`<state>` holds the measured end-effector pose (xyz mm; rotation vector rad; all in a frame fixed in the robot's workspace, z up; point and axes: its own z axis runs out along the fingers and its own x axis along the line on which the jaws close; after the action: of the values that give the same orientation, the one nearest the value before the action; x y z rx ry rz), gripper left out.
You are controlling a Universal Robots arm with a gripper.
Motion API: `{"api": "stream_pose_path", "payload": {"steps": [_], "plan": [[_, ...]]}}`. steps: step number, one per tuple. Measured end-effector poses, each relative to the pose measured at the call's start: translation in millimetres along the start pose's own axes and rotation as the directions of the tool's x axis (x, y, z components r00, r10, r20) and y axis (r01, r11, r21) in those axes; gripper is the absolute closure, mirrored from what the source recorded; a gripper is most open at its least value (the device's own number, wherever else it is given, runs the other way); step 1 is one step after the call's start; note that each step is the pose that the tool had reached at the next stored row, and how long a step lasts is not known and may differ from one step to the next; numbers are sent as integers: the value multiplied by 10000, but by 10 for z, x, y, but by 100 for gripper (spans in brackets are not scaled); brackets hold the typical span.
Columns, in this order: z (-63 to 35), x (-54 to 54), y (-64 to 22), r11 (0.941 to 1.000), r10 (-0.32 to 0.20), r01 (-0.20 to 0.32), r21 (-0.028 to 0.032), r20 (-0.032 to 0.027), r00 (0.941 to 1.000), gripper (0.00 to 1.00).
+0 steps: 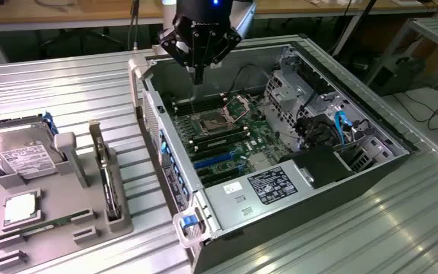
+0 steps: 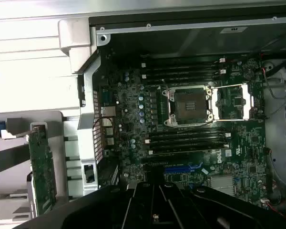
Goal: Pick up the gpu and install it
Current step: 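Reach for the gpu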
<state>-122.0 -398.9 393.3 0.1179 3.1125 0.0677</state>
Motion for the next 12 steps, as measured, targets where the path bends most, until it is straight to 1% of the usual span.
{"api": "stream_pose_path", "payload": {"steps": [1,12], "plan": [[-3,85,-7,10000,0,0,0,0,10000,89],[-7,232,-18,10000,0,0,0,0,10000,89]]}}
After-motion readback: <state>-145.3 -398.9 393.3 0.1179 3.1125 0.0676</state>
